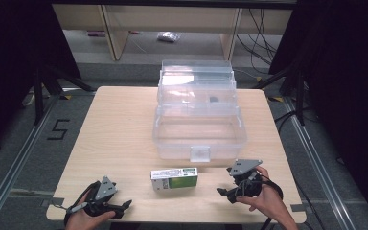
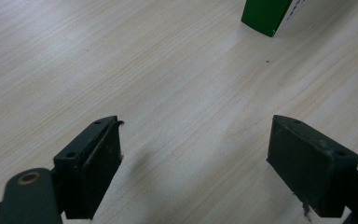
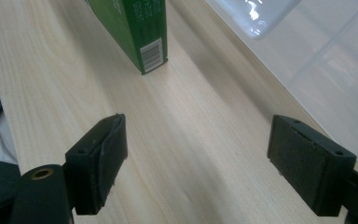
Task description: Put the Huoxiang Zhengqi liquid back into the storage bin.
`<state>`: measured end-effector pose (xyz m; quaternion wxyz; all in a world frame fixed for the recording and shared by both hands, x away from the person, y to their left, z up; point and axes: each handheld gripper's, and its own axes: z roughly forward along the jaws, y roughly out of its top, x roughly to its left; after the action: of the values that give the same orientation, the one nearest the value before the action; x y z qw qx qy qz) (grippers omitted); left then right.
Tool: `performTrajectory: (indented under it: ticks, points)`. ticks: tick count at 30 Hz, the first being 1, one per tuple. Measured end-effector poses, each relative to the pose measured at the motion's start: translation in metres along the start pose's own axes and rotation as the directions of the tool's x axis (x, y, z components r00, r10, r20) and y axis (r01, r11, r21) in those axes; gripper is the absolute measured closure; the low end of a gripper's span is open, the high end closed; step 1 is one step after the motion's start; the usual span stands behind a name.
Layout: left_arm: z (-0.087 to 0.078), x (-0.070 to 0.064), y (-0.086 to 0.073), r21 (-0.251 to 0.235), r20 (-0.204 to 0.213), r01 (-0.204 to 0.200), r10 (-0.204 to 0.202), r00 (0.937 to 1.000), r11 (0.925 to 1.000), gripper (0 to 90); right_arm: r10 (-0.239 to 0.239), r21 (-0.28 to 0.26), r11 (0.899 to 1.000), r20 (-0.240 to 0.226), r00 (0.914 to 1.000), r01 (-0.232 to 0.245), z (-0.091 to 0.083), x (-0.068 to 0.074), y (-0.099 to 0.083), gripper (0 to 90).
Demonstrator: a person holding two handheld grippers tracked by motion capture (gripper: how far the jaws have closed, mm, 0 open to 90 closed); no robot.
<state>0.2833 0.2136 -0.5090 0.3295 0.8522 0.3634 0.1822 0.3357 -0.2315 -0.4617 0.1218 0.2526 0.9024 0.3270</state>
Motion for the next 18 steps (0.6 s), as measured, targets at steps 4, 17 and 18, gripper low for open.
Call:
performTrajectory:
  ticks: [4,17,18]
  points:
    - [0.001,-0.002,0.0,-0.01,0.009,0.012,-0.012,0.9999,0.9999,16.8,-0.025,-0.004,1.0,-0.014,0.9996,0.024,-0.002,0.0,0.007,20.7]
    - [0.0,0.001,-0.001,0.018,0.007,-0.001,0.001,1.0,0.9998,16.8,-0.121,-0.001,0.993,-0.053,0.9912,0.121,-0.001,0.012,0.056,20.9]
    - [0.001,0.001,0.0,0.017,0.009,-0.007,0.006,0.9999,0.9998,16.7,-0.141,0.004,0.99,-0.068,0.9878,0.141,0.0,0.014,0.061,20.2]
